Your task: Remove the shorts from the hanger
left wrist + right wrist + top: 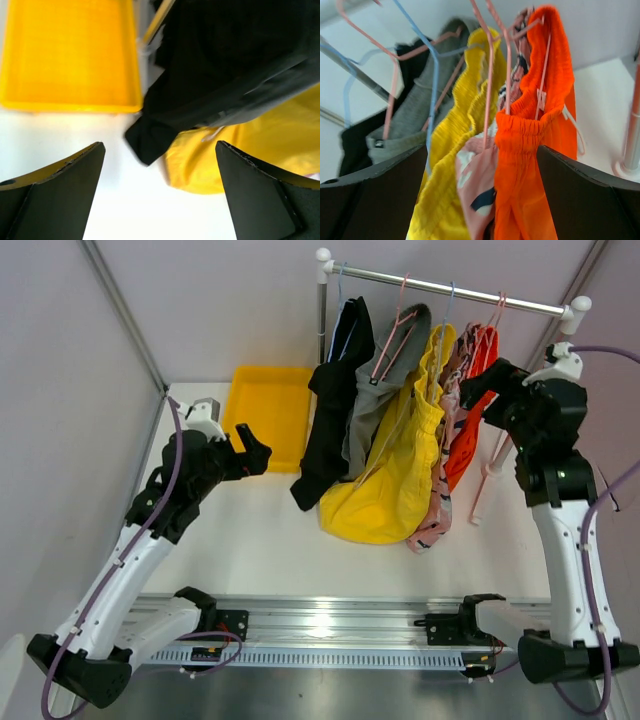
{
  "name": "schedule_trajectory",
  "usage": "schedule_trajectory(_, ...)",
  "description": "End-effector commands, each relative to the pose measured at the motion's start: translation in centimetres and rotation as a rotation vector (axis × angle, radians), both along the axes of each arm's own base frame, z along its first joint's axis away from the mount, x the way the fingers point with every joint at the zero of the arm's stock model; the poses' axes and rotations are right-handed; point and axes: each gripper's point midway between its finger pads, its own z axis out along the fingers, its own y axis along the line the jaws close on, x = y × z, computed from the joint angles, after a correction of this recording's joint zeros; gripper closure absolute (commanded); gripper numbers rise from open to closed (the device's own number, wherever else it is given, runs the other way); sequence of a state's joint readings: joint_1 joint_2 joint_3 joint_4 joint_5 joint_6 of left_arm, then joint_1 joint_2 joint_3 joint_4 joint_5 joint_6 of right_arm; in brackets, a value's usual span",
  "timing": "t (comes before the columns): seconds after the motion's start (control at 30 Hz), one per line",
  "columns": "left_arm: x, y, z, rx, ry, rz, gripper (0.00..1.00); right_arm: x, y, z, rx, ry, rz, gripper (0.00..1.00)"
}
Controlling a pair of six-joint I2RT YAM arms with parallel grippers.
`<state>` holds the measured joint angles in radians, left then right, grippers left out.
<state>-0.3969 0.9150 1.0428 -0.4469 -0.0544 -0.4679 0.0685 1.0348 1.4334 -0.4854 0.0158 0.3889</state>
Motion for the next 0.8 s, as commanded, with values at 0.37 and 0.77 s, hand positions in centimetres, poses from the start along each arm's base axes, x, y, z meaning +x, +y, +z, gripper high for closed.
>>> schedule_trajectory(0.37, -0.7, 3.5, -4.8, 0.224, 0.048, 0.075, 0.01, 3.7, -0.5, 3.6, -0.076, -0.095, -0.040, 0.13)
schedule_trajectory(0.77, -0.9, 3.7, -5.4, 0.227, 0.060, 0.080, 0.01, 4.5, -1.7, 3.3, -0.100, -0.080, -0.105, 0.55)
